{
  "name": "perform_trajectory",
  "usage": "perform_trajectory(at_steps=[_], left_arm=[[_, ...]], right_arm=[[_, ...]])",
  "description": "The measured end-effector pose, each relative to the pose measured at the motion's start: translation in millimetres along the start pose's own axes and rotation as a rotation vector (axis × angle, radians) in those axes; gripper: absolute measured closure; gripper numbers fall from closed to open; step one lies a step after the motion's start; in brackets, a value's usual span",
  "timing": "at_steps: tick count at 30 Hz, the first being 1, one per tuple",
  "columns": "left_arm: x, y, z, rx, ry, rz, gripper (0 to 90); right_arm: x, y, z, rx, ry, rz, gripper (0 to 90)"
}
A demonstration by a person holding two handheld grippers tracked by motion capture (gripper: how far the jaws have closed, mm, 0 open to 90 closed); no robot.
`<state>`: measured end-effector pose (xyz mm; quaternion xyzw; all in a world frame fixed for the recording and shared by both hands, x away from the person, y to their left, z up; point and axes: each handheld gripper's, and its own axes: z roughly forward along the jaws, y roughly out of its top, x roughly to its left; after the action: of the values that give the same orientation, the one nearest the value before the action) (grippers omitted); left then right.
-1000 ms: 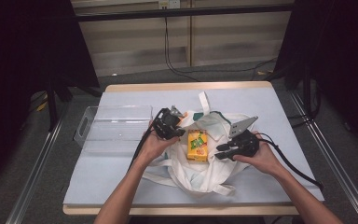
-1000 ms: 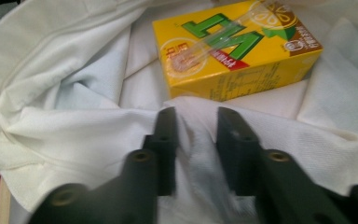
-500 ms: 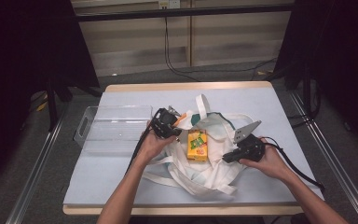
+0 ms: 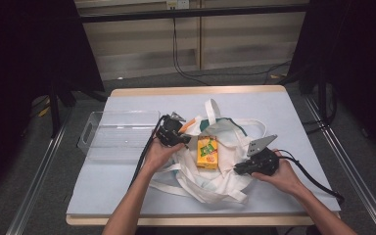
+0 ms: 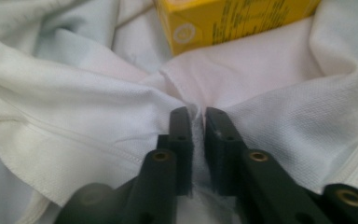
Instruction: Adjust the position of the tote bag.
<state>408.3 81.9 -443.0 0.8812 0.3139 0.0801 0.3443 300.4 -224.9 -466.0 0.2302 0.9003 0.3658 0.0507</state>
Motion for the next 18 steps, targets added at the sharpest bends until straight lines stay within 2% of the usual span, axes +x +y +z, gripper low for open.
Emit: perform_trajectory(at_steps=[1,3,5,6,7,8,9,10,11,12,13,15,16,17,18], left_arm=[[-0.8,-0.3,-1.2,-0.002,0.002,-0.001,72.4],[-3.9,-0.2,-4.8,-0.017,-0.005,0.003,67.8],[-7.5,-1.1,-9.9,-0.038,-0.006,0.012,63.3],[-9.1,-2.3,-12.6,-0.053,-0.012,0.003,57.9],[-10.3,-3.7,-15.9,-0.066,-0.011,-0.004,57.9],[-10.6,-5.5,-19.6,-0.086,0.016,-0.011,54.1],[-10.1,-6.4,-22.2,-0.088,0.025,-0.021,50.5],[-9.5,-7.7,-24.7,-0.112,0.009,-0.041,48.9],[-9.3,-9.0,-28.5,-0.133,0.007,-0.036,46.0],[-10.5,-10.1,-31.4,-0.147,0.009,-0.032,46.0],[-10.7,-10.8,-35.1,-0.14,0.01,-0.018,44.5],[-13.9,-13.4,-39.9,-0.172,-0.01,-0.03,41.6],[-15.5,-14.5,-42.9,-0.18,-0.011,-0.016,41.4],[-17.8,-16.2,-44.6,-0.196,-0.034,-0.016,42.5],[-23.7,-19.6,-48.5,-0.213,-0.027,0.007,44.8]], right_arm=[[0.0,0.0,0.0,0.0,0.0,0.0,78.1],[-0.7,1.0,-6.2,-0.045,0.004,0.017,72.1],[0.2,1.3,-14.7,-0.086,-0.02,0.017,65.8],[-0.2,-0.2,-23.5,-0.132,-0.013,0.041,60.4],[-0.2,-0.2,-23.5,-0.132,-0.013,0.041,60.4],[0.2,-1.6,-28.6,-0.16,-0.026,0.044,57.1],[0.5,-3.1,-34.6,-0.184,-0.041,0.05,54.2],[0.7,-4.1,-37.9,-0.198,-0.038,0.063,52.5],[0.3,-7.7,-45.6,-0.227,-0.052,0.078,48.5],[0.3,-7.7,-45.6,-0.227,-0.052,0.078,48.5],[0.6,-10.2,-48.9,-0.238,-0.075,0.083,46.6],[2.1,-16.9,-54.7,-0.262,-0.103,0.095,44.1],[3.7,-20.4,-57.3,-0.277,-0.14,0.103,42.5],[5.6,-23.9,-60.3,-0.293,-0.165,0.11,41.8],[10.3,-29.9,-67.2,-0.333,-0.201,0.119,37.6]])
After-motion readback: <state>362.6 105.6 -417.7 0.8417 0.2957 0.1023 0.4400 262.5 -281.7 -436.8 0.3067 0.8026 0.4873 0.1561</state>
